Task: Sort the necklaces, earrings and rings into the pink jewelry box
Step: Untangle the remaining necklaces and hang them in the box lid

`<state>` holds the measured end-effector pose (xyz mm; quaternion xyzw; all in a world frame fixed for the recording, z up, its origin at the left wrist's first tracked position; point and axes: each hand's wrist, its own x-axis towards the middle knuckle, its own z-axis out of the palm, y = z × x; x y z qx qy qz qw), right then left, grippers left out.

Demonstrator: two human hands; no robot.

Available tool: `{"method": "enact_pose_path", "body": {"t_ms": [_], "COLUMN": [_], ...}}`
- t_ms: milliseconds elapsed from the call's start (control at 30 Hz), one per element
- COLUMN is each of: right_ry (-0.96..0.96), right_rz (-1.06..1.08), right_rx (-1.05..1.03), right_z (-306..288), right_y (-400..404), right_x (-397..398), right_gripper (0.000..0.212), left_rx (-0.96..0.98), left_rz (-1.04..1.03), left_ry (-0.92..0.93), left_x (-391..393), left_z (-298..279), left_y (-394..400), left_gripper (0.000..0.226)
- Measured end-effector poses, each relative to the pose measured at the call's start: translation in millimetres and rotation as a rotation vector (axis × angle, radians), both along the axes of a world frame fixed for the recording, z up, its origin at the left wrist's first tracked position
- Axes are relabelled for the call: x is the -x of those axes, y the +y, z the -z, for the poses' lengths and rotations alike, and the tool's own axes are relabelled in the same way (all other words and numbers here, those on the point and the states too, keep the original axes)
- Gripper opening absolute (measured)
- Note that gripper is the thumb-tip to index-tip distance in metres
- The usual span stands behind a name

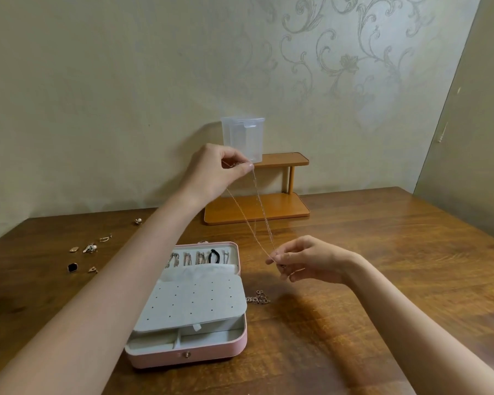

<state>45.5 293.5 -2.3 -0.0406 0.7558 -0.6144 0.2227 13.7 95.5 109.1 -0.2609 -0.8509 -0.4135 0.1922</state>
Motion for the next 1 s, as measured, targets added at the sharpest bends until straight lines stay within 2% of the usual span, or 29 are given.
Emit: {"method": "enact_pose_path", "body": {"t_ms": [100,233,400,633,733,833,900,933,1000], "right_ry": [-0.003,-0.016,-0.013,-0.027,-0.016,0.125,0.3,0.39,0.502], "right_rz": [0.083,0.247,0.113,-0.004,-0.069,-0.081,-0.009,0.064,0.188], "right_rx": [0.053,0.267,-0.003,-0.112,-0.267,-0.492,-0.544,-0.481,-0.197], "right_z": [5,11,4,2,-5,-24,-44,-55,-79], "right_y": [9,20,13,3,1,-2,-4,-5,-8], "right_x": [0,2,3,4,4,3,3,2,1], "right_gripper": [0.016,0.017,0.016,0.028,0.032,0.032,0.027,0.025,0.024], "left_rx": [0.058,0.085,0.243,0.337,0.396,0.501,0.567,0.601,0.654], "left_rz": [0.05,0.025,0.019,0.089,0.095,0.1,0.097,0.096,0.097], "left_ry": [-0.111,-0.191,-0.181,-0.075,0.015,0.11,0.161,0.182,0.214], "left_x": [1,7,6,-4,-11,-17,-17,-16,-13], "left_z": [-11,-19,-17,-39,-46,-49,-51,-52,-54], "left_y": [-10,-26,-24,-9,-4,4,8,10,13], "left_gripper": [0.013,0.011,0.013,0.017,0.021,0.026,0.027,0.028,0.029]}}
